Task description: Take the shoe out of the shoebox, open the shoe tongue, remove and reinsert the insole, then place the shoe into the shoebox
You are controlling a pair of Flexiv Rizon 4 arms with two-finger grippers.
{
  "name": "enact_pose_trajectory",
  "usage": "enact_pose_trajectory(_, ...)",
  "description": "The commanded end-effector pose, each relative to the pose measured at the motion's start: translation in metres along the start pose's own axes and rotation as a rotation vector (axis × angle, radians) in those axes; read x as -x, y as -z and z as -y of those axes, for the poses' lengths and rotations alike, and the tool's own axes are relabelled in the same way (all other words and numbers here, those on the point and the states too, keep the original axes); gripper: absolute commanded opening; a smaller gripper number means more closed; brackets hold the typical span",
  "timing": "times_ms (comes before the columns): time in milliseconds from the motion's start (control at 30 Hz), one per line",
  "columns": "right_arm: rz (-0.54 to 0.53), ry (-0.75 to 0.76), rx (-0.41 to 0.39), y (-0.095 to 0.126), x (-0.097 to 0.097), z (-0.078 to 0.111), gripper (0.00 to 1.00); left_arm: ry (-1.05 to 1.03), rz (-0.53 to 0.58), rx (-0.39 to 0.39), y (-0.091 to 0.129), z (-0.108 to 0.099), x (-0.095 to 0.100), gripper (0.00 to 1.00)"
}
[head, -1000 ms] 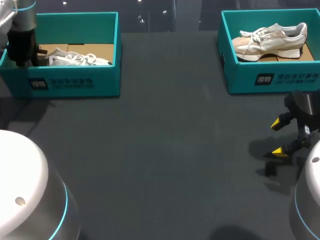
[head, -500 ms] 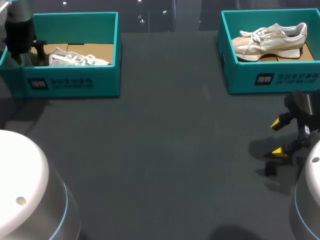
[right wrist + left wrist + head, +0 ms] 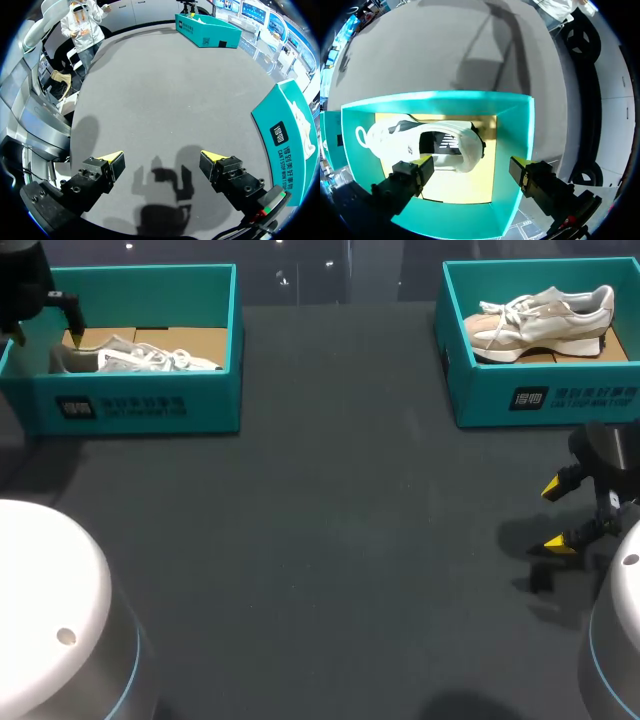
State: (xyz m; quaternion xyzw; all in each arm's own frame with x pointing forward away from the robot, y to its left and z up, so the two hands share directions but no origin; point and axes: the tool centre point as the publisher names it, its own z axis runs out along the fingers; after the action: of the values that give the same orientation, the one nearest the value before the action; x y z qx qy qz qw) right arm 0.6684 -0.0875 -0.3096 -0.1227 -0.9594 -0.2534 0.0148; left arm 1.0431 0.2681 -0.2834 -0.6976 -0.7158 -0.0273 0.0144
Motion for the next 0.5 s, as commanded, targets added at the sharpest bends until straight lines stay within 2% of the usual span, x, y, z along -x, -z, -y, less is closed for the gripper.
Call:
enact_pose_trajectory(33,0.001,0.0,-0.001,0.0,-0.001,0.0,1.0,-0.007,-0.006,0.004,0.041,0.016,0.0,1.0)
enact_pose_trajectory(233,0.001,0.0,-0.001,0.0,-0.001,0.0,1.0,-0.019,0.001,-0.023,0.083,0.024,-0.005,1.0)
enact_pose_trajectory(500,0.001,0.0,-0.001,0.0,-0.001,0.0,1.0,-0.037,-0.007,-0.027,0.117,0.036,-0.012,1.0)
